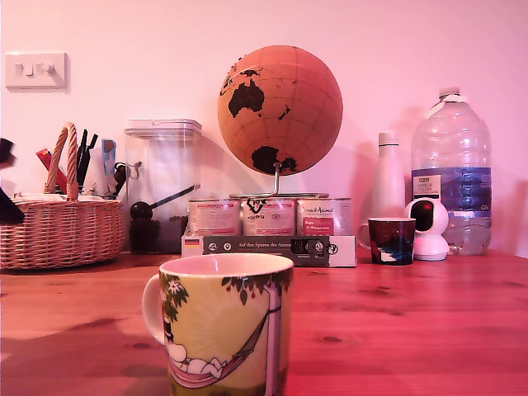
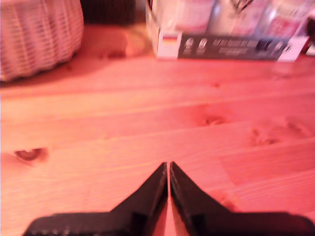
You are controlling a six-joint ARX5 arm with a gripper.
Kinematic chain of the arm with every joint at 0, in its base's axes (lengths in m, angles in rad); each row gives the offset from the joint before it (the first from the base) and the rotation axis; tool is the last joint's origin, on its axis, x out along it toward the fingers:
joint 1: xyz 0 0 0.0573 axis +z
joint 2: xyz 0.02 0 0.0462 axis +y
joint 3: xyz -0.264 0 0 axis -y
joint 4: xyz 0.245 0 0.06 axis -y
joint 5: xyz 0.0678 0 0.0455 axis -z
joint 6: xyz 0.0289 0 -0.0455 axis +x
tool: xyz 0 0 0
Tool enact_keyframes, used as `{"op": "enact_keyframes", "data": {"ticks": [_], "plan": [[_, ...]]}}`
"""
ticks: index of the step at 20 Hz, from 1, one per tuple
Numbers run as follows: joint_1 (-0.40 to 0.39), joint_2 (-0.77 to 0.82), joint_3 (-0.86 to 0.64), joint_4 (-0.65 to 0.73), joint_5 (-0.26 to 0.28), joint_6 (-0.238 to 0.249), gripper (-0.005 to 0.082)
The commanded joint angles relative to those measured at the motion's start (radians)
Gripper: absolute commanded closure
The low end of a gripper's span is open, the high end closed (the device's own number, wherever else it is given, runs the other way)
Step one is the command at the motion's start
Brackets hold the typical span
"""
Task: Pick up the coffee capsules on the table and drop them inside the coffee cup
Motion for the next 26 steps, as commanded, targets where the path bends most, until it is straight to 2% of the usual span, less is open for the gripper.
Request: {"op": "enact_keyframes", "data": {"ticks": [1, 10, 18, 22, 26], "plan": [[0.011, -0.04, -0.058, 0.007, 0.0, -0.018, 0.0793], [0.013, -0.288, -0.204, -0.052, -0.007, -0.069, 0.0793], [0.013, -0.543, -0.206, -0.287, -0.009, -0.071, 0.0793], [0.013, -0.673, -0.206, -0.411, -0.058, -0.07, 0.0793], [0.013, -0.78, -0.206, -0.492, -0.061, -0.071, 0.0793]]}}
